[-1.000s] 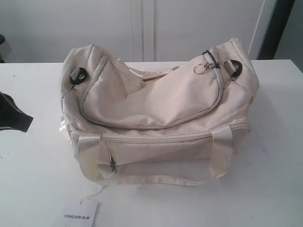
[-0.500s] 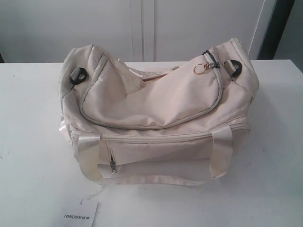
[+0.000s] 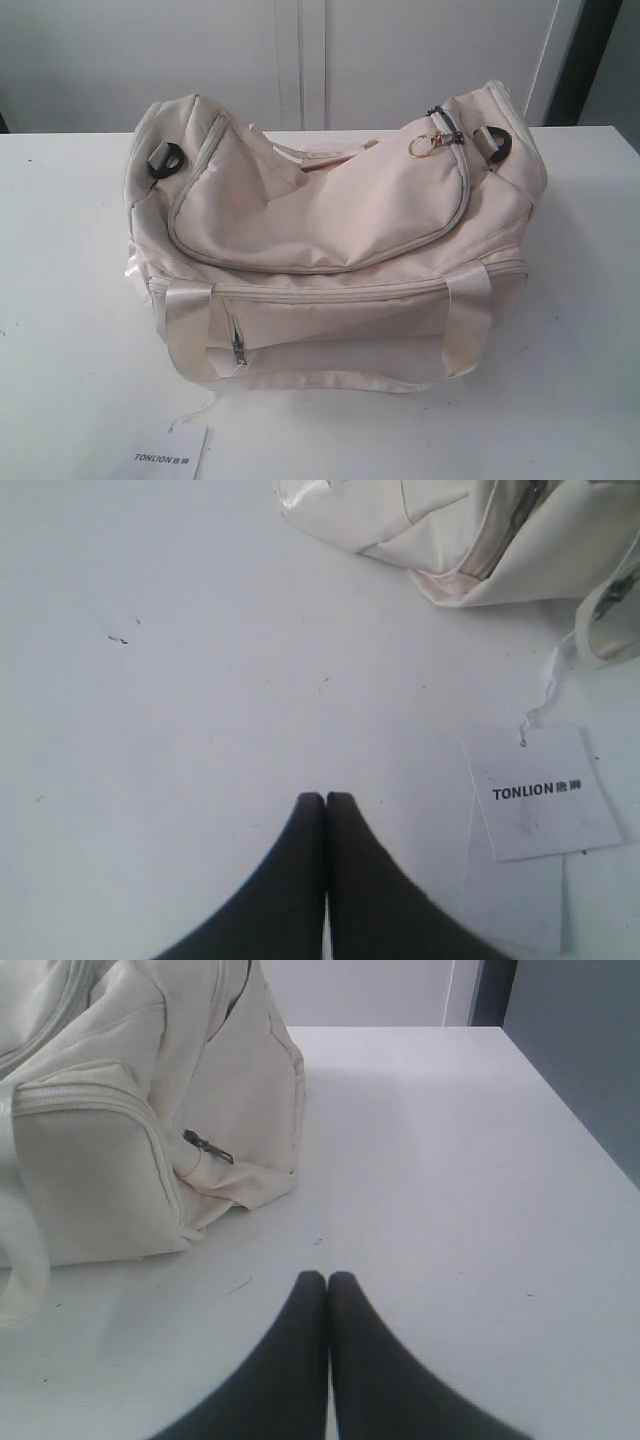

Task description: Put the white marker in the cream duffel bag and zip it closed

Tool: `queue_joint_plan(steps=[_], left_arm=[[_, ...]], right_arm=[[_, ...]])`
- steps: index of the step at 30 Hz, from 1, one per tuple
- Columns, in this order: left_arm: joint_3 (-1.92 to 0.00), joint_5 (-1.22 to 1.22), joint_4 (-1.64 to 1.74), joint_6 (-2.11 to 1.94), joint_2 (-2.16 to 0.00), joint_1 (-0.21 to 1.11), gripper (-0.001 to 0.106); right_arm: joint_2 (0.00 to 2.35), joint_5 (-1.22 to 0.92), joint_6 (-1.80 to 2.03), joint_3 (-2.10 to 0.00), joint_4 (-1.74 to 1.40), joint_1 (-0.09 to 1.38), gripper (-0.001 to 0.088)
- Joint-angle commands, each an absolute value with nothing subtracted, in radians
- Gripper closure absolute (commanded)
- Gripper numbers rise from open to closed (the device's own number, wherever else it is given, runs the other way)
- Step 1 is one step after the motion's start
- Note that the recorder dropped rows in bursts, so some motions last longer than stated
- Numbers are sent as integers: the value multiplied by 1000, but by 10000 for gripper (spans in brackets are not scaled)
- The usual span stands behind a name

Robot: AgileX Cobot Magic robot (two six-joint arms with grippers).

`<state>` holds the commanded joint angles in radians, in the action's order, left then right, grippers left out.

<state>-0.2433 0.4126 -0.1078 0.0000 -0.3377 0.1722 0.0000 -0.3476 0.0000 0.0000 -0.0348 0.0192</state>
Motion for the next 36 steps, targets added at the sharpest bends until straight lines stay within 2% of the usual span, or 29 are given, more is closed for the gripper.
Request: queue_joint_plan(steps=[9, 17, 36], left_arm=[[-93, 350, -93, 0, -119, 172, 1053], [0, 335, -88, 0, -9, 172, 1053], [0, 314, -39, 6, 0, 172, 1053]], right_arm=[[0, -348, 0, 0, -35, 19, 868], [0, -348, 0, 0, -35, 19, 868], [0, -348, 0, 0, -35, 19, 868]])
